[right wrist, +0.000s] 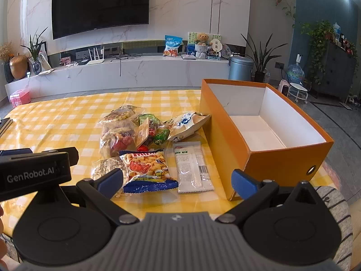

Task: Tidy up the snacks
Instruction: 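Move both tools toward the snack pile beside the orange box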

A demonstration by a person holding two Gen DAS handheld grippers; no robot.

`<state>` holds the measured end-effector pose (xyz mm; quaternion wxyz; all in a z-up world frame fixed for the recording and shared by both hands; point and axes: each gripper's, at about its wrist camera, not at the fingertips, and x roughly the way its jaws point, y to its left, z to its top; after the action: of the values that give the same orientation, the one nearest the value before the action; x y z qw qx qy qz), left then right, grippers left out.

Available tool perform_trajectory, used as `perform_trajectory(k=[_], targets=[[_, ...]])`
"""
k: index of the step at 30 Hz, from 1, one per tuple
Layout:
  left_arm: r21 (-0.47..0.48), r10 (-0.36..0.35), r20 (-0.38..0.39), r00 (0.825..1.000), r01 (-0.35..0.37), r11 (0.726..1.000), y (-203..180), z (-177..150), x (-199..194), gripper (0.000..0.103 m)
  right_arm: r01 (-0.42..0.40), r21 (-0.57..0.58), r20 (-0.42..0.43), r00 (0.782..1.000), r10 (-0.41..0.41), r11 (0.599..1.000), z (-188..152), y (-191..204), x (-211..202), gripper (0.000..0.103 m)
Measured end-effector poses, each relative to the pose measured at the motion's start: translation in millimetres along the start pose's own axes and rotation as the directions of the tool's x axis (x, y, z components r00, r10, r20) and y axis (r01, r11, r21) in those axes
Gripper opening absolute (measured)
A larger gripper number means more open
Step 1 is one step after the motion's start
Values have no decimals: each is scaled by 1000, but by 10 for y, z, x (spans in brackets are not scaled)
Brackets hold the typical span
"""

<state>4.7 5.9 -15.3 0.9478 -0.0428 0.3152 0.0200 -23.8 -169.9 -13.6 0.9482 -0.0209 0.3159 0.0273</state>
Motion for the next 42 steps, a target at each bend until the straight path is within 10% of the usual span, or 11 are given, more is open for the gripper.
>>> perform_trajectory(k=[21, 42], targets=[[-117, 22, -15, 1000, -24, 993, 528, -35, 352, 91, -148, 114, 38, 989, 144, 982, -57, -40, 299, 100], [-193, -17, -98, 995, -2, 981, 810, -113, 608, 90, -101, -33, -200, 976, 93, 994, 169, 251, 1470, 100]])
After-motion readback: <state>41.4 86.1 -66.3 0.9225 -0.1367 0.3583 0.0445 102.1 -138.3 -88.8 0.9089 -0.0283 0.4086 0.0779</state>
